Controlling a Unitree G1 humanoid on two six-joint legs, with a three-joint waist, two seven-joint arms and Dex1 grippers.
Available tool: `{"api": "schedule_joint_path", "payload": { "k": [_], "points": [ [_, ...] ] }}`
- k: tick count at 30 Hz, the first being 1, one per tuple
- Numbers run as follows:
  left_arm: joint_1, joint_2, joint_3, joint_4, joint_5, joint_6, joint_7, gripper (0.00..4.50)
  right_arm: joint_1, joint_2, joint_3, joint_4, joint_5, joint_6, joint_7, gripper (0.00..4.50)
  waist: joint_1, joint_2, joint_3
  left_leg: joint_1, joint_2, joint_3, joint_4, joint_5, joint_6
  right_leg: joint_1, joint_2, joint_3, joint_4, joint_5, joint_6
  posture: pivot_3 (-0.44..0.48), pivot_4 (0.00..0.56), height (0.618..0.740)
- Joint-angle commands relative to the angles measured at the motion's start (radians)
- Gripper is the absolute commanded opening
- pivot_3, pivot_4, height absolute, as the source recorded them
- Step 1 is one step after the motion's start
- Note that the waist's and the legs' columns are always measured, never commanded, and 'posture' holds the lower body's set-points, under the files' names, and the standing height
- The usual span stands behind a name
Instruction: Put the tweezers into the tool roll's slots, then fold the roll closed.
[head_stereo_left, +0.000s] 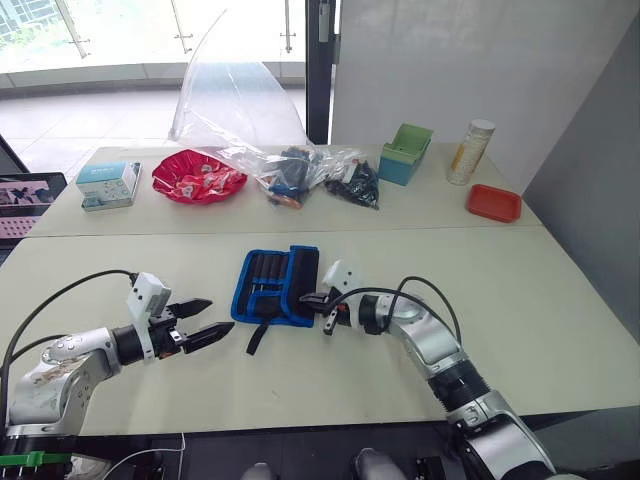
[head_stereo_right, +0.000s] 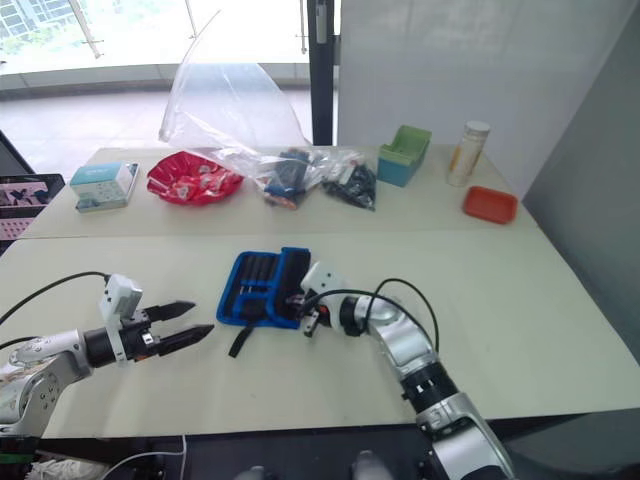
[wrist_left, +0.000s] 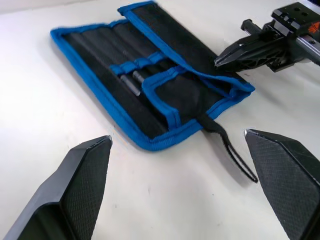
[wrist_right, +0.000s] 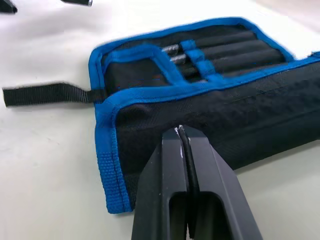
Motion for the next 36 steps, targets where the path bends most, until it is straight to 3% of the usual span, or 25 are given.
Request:
{"api": "schedule_joint_path", "payload": {
  "k": [1,13,19,27,36],
  "points": [
    [-0.01,-0.001,0.013,0.006,-0.012,0.042,0.031,4.5,-0.003,0.019,0.019,0.027,-0.026,0.012,-0.003,0.04,0.001,0.0,0.0,0.001,0.0,0.0,0.0,0.0,0.0,0.001,0.0,0.0,0.0,0.0,0.0,0.0,0.15,0.738],
    [-0.132,-0.111,-0.051,0.082,-0.027,0.239,0.145,4.5,0.015,0.024,0.007,0.025,-0.058,0.01,-0.02,0.04,0.005,0.001,-0.002,0.004,-0.001,0.0,0.0,0.0,0.0,0.004,-0.001,0.0,0.001,0.0,0.0,0.0,0.15,0.738],
    [-0.217,-0.166,-0.043,0.152,-0.066,0.347,0.169,2.72,0.019,0.025,0.004,0.02,-0.062,0.015,-0.027,0.0,0.01,0.001,-0.002,0.013,-0.002,-0.001,0.0,0.0,0.0,0.013,-0.001,0.0,-0.001,0.0,0.0,0.0,0.15,0.738],
    [-0.277,-0.185,-0.032,0.181,-0.078,0.37,0.17,0.08,0.035,0.017,0.006,0.007,-0.068,0.017,-0.032,0.0,0.006,0.001,-0.002,0.013,-0.002,-0.001,0.0,0.0,0.0,0.015,-0.001,-0.001,-0.001,0.0,0.0,0.0,0.15,0.738],
    [-0.315,-0.203,-0.002,0.173,-0.095,0.315,0.161,0.03,0.046,0.013,0.008,-0.001,-0.069,0.027,-0.037,0.0,0.008,0.001,-0.002,0.013,-0.002,-0.001,0.0,0.0,0.0,0.015,-0.001,-0.001,-0.001,0.0,0.0,0.0,0.15,0.738]
  ]
}}
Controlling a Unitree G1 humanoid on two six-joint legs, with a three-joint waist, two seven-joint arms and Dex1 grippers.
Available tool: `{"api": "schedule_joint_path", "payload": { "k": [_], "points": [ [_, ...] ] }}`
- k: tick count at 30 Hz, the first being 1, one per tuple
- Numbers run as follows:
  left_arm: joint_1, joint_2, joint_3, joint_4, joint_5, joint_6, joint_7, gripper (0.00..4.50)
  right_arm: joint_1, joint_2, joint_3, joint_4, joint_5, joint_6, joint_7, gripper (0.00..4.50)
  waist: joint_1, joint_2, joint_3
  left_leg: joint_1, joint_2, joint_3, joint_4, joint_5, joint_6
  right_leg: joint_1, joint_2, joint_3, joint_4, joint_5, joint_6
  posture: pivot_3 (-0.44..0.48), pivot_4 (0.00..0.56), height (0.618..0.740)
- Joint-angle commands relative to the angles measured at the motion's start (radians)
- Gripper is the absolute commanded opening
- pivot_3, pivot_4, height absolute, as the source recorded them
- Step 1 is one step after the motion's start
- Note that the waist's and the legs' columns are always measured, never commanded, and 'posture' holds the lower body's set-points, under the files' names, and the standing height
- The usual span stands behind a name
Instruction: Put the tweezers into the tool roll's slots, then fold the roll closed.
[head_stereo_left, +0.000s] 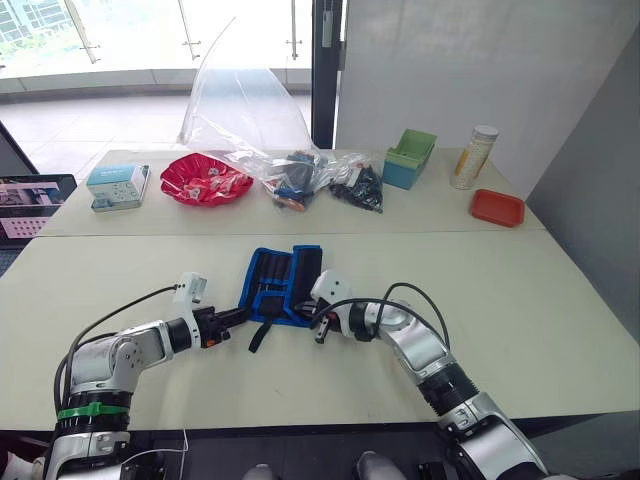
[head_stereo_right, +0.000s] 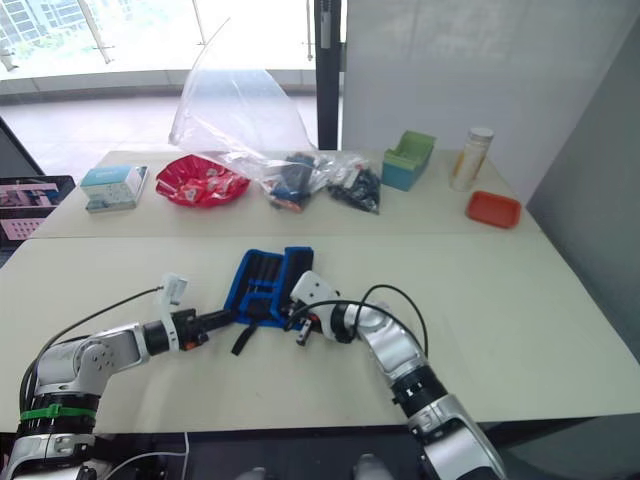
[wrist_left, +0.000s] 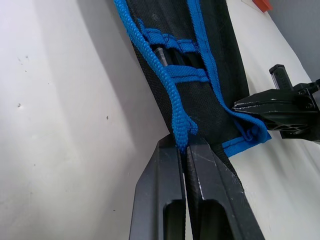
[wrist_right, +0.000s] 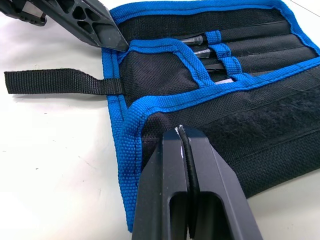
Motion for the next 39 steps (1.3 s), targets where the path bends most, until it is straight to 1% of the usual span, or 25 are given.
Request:
{"api": "schedule_joint_path", "payload": {
  "k": [1,2,4,6,8,10,14,19,24,29,30,33,36,39],
  "points": [
    [-0.04,-0.016,0.036,-0.03,-0.037,-0.053,-0.022,0.03,0.02,-0.009,0.007,0.003,-0.016,0.029,0.002,0.0,0.001,0.0,0.0,0.0,0.0,0.0,0.0,0.0,0.0,0.0,0.0,0.0,0.0,0.0,0.0,0.0,0.15,0.738],
    [-0.048,-0.02,0.04,-0.028,-0.041,-0.063,-0.029,0.03,0.017,0.007,-0.005,-0.01,0.008,0.057,0.002,0.0,0.002,0.0,0.0,0.0,0.0,0.0,0.0,0.0,0.0,0.0,0.0,0.0,0.0,0.0,0.0,0.0,0.15,0.738],
    [-0.06,0.002,-0.016,-0.024,-0.005,-0.085,-0.068,0.03,-0.016,0.045,-0.022,-0.024,0.039,0.103,-0.002,0.0,0.0,0.0,0.0,0.0,0.0,0.0,0.0,0.0,0.0,0.0,0.0,0.0,0.0,0.0,0.0,0.0,0.15,0.738],
    [-0.091,-0.003,-0.067,-0.005,0.014,-0.082,-0.09,0.03,-0.038,0.054,-0.031,0.002,0.03,0.113,-0.014,0.0,-0.002,0.0,0.0,0.0,0.0,0.0,0.0,0.0,0.0,0.0,0.0,0.0,0.0,0.0,0.0,0.0,0.15,0.738],
    [-0.117,-0.013,-0.108,0.007,0.032,-0.09,-0.111,0.03,-0.046,0.052,-0.046,0.036,0.025,0.117,-0.027,0.0,-0.002,0.0,0.0,0.0,0.0,0.0,0.0,0.0,0.0,0.0,0.0,0.0,0.0,0.0,0.0,0.0,0.15,0.738],
    [-0.158,-0.034,-0.153,0.03,0.048,-0.106,-0.137,0.03,-0.053,0.024,-0.041,0.069,0.001,0.111,-0.028,0.0,0.001,0.0,0.0,-0.001,0.0,0.0,0.0,0.0,0.0,0.0,0.0,0.0,0.0,0.0,0.0,0.0,0.15,0.738],
    [-0.229,-0.072,-0.228,0.044,0.068,-0.091,-0.169,0.03,-0.053,-0.001,-0.045,0.082,-0.003,0.111,-0.025,0.0,0.011,0.0,0.0,-0.001,-0.001,0.0,0.0,0.0,0.0,0.0,-0.001,0.0,-0.001,0.0,0.0,0.0,0.15,0.738],
    [-0.256,-0.079,-0.321,0.041,0.124,-0.086,-0.186,0.03,-0.029,-0.014,-0.055,0.043,0.008,0.119,-0.034,0.0,0.018,0.0,0.0,0.0,-0.001,0.0,0.0,0.0,0.0,0.001,-0.001,0.0,-0.001,0.0,0.0,0.0,0.15,0.738],
    [-0.267,-0.063,-0.412,0.089,0.218,-0.096,-0.188,0.03,-0.007,-0.026,-0.134,-0.046,0.073,0.147,-0.04,0.0,0.025,0.0,0.0,-0.001,-0.002,-0.001,0.0,0.0,0.0,0.003,-0.001,0.0,-0.003,0.0,0.001,0.0,0.15,0.738],
    [-0.272,-0.06,-0.449,0.101,0.258,-0.111,-0.208,0.03,-0.008,-0.066,-0.236,-0.148,0.164,0.239,-0.032,0.0,0.025,0.0,0.0,-0.002,-0.003,-0.002,0.0,0.0,0.0,0.003,-0.001,0.0,-0.005,-0.001,0.002,0.0,0.15,0.738],
    [-0.271,-0.055,-0.465,0.103,0.269,-0.117,-0.222,0.03,-0.03,-0.08,-0.29,-0.159,0.201,0.25,-0.038,0.0,0.024,0.0,0.0,-0.001,-0.003,-0.002,0.0,0.0,0.0,0.003,-0.001,0.0,-0.005,-0.001,0.002,0.0,0.15,0.738],
    [-0.274,-0.056,-0.487,0.114,0.295,-0.132,-0.239,0.03,-0.091,-0.104,-0.385,-0.177,0.278,0.261,-0.039,0.0,0.02,0.0,0.0,-0.002,-0.003,-0.002,0.0,0.0,0.0,0.003,-0.001,0.0,-0.006,-0.001,0.002,0.0,0.15,0.738],
    [-0.279,-0.068,-0.487,0.129,0.31,-0.139,-0.24,0.03,-0.136,-0.1,-0.367,-0.174,0.278,0.262,-0.034,0.0,0.017,0.0,0.0,-0.001,-0.002,-0.002,-0.001,0.0,0.0,0.003,-0.001,0.0,-0.006,-0.001,0.002,0.0,0.15,0.738],
    [-0.282,-0.07,-0.495,0.136,0.33,-0.143,-0.243,0.03,-0.173,-0.074,-0.329,-0.135,0.254,0.248,-0.037,0.0,0.019,0.001,0.0,-0.001,-0.002,-0.002,-0.001,0.0,0.0,0.003,-0.001,0.0,-0.006,-0.001,0.002,0.0,0.15,0.738]
  ]
}}
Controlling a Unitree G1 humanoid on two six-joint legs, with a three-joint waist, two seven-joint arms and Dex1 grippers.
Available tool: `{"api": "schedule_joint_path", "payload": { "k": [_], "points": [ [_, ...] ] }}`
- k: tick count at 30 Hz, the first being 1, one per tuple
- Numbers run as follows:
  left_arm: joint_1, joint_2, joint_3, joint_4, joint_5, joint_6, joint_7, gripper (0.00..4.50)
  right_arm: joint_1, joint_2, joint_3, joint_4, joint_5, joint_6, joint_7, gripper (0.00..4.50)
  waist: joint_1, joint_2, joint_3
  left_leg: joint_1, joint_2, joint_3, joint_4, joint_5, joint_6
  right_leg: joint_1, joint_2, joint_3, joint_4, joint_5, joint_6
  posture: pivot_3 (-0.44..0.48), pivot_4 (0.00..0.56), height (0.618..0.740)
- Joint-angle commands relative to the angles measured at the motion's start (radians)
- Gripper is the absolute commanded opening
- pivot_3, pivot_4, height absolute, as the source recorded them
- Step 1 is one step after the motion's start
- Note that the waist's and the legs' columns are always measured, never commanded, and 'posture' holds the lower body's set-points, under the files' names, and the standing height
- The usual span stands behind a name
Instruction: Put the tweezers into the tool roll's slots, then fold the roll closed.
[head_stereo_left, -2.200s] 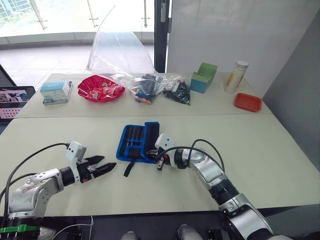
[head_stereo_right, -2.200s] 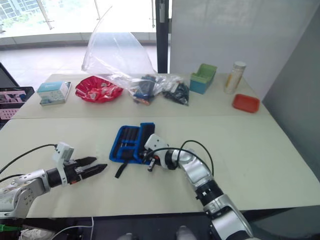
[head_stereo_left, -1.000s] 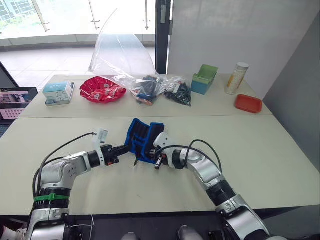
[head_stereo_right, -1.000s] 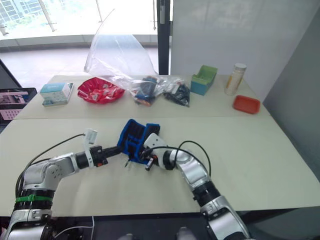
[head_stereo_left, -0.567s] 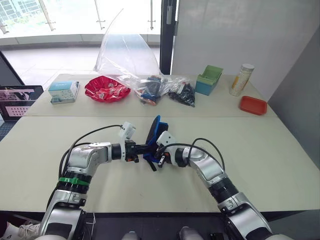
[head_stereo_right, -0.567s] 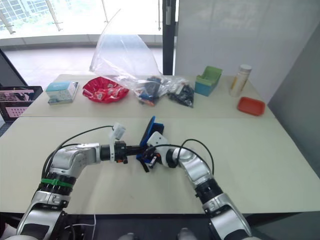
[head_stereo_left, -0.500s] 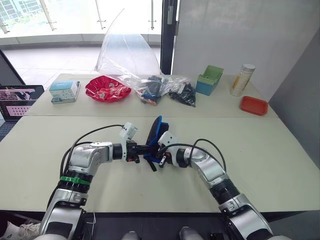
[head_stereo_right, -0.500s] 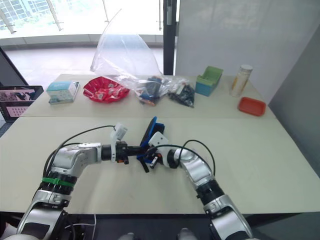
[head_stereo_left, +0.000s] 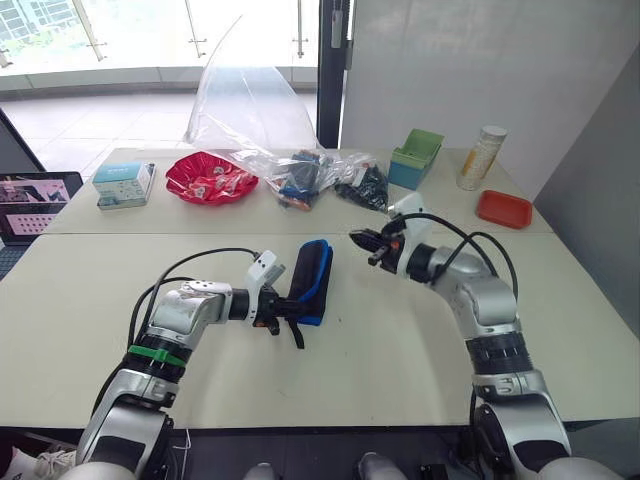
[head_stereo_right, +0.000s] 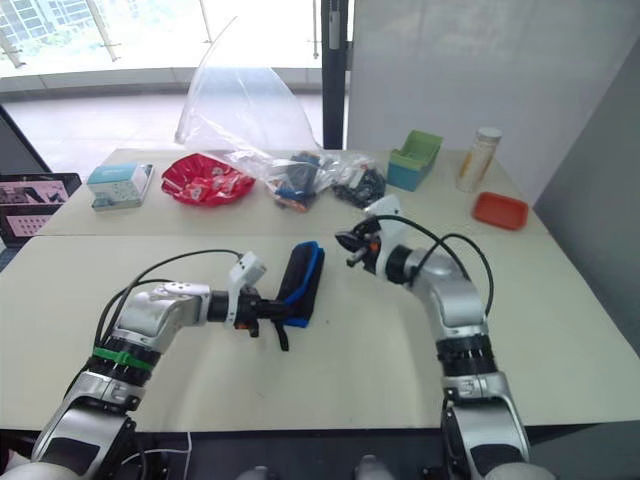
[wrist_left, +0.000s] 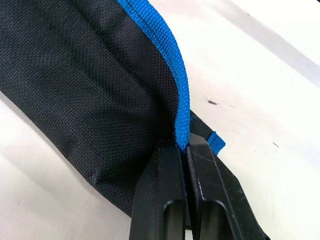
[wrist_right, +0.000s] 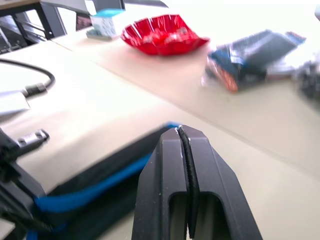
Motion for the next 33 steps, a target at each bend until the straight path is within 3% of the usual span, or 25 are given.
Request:
{"api": "schedule_joint_path", "payload": {
  "k": [1,9,16,21,24,26,27,31,33],
  "points": [
    [0.014,-0.012,-0.068,0.032,0.046,0.009,-0.007,0.03,-0.04,0.036,0.053,0.026,-0.007,-0.031,0.006,0.0,0.002,0.0,0.0,0.0,0.0,0.0,0.0,0.0,0.0,0.0,0.0,0.0,0.0,0.0,0.0,0.0,0.15,0.738],
    [0.011,-0.022,-0.058,0.034,0.061,0.019,0.004,0.03,-0.118,0.084,0.199,0.278,-0.146,-0.127,-0.011,0.0,0.004,0.0,0.0,-0.001,0.0,0.0,0.0,0.0,0.0,0.0,-0.001,0.0,0.0,0.0,0.0,0.0,0.15,0.738],
    [0.023,-0.054,0.054,-0.043,-0.018,0.098,0.045,0.03,-0.204,0.086,0.273,0.618,-0.279,-0.217,-0.033,0.0,0.002,0.0,0.0,0.0,-0.001,0.0,0.0,0.0,0.0,0.0,-0.001,0.0,0.0,0.0,0.0,0.0,0.15,0.738],
    [0.073,-0.054,0.134,-0.109,-0.064,0.116,0.082,0.03,-0.221,0.106,0.278,0.726,-0.31,-0.287,-0.023,0.0,-0.007,0.0,0.0,0.0,-0.001,0.0,0.0,0.0,0.0,0.0,-0.001,0.0,0.0,0.0,0.0,0.0,0.15,0.738],
    [0.094,-0.039,0.193,-0.154,-0.11,0.153,0.095,0.97,-0.225,0.109,0.272,0.756,-0.319,-0.312,-0.023,0.0,-0.017,0.0,0.0,0.0,0.0,0.0,0.0,0.0,0.0,0.0,-0.001,0.0,0.001,0.0,0.0,0.0,0.15,0.738],
    [0.125,0.028,0.187,-0.228,-0.1,0.12,0.066,1.63,-0.22,0.109,0.27,0.763,-0.321,-0.324,-0.02,0.0,-0.023,0.0,0.0,0.0,0.0,-0.001,0.0,0.0,0.0,0.0,-0.001,0.0,0.001,0.0,0.0,0.0,0.15,0.738],
    [0.117,0.041,0.237,-0.262,-0.131,0.126,0.076,1.96,-0.213,0.108,0.271,0.76,-0.321,-0.33,-0.015,0.0,-0.024,0.0,0.0,0.0,0.0,-0.001,0.0,0.0,0.0,-0.001,-0.001,0.0,0.002,0.0,0.0,0.0,0.15,0.738],
    [0.098,0.026,0.297,-0.301,-0.182,0.08,0.093,3.26,-0.198,0.103,0.273,0.756,-0.326,-0.351,-0.003,0.0,-0.019,0.0,0.0,0.0,0.0,-0.001,0.0,0.0,0.0,0.0,-0.001,0.0,0.001,0.0,0.0,0.0,0.15,0.738],
    [0.085,-0.014,0.294,-0.261,-0.161,0.027,0.131,3.09,-0.192,0.103,0.269,0.744,-0.323,-0.352,0.0,0.0,-0.016,0.0,0.0,0.0,-0.001,-0.001,0.0,0.0,0.0,0.001,-0.002,0.0,0.0,0.0,0.0,0.0,0.15,0.738]
  ]
}}
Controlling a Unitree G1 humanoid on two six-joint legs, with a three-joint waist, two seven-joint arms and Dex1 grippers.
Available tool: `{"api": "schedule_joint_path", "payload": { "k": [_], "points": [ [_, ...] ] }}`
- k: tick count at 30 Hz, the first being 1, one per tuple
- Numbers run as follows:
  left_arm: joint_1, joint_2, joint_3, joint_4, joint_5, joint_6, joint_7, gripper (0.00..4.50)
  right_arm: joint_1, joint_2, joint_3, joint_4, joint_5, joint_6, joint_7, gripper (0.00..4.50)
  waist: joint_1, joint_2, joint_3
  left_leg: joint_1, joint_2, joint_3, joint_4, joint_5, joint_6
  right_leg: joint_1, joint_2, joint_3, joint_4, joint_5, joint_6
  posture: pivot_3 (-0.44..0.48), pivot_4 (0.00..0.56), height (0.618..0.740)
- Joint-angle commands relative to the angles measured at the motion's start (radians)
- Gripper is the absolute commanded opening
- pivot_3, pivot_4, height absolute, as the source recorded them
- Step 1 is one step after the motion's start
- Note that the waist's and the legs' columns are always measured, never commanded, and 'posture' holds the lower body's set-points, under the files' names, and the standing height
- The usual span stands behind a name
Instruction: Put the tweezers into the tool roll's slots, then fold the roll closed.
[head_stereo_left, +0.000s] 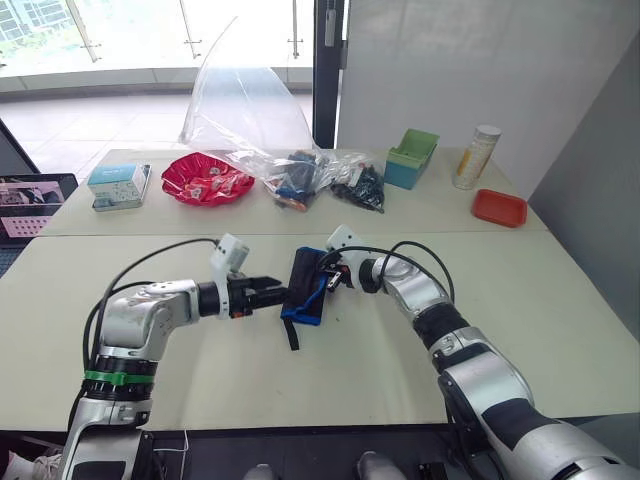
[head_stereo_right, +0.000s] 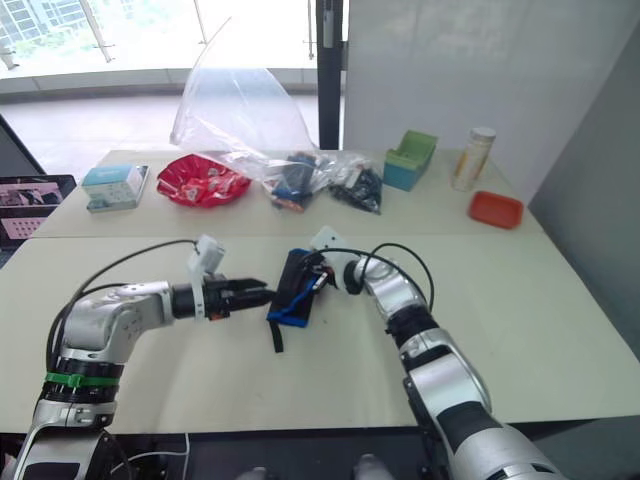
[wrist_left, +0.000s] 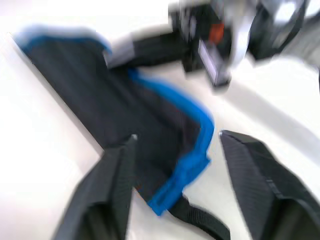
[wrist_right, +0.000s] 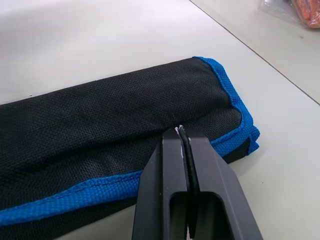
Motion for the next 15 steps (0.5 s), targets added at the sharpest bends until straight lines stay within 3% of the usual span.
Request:
{"api": "schedule_joint_path", "payload": {
  "k": [1,10,15],
  "points": [
    [-0.028,-0.061,-0.012,0.033,0.016,-0.093,0.053,2.87,0.045,-0.001,0.013,0.025,-0.03,0.018,0.012,0.0,0.002,0.0,0.0,0.0,0.0,0.0,0.0,0.0,0.0,0.0,0.0,0.0,0.0,0.0,0.0,0.0,0.15,0.738],
    [-0.078,-0.14,-0.192,0.26,0.187,-0.324,0.048,0.03,0.075,0.002,-0.013,-0.048,-0.018,0.025,0.015,0.0,-0.006,0.0,0.0,0.0,0.0,0.0,0.0,0.0,0.0,-0.001,0.0,0.0,0.0,0.0,0.0,0.0,0.15,0.738],
    [-0.049,-0.141,-0.271,0.249,0.231,-0.31,0.029,0.03,0.075,-0.012,-0.018,-0.078,-0.011,-0.022,0.055,0.0,-0.006,0.0,0.0,-0.001,0.0,0.0,0.0,0.0,0.0,-0.001,0.0,0.0,0.0,0.0,0.0,0.0,0.15,0.738]
  ]
}}
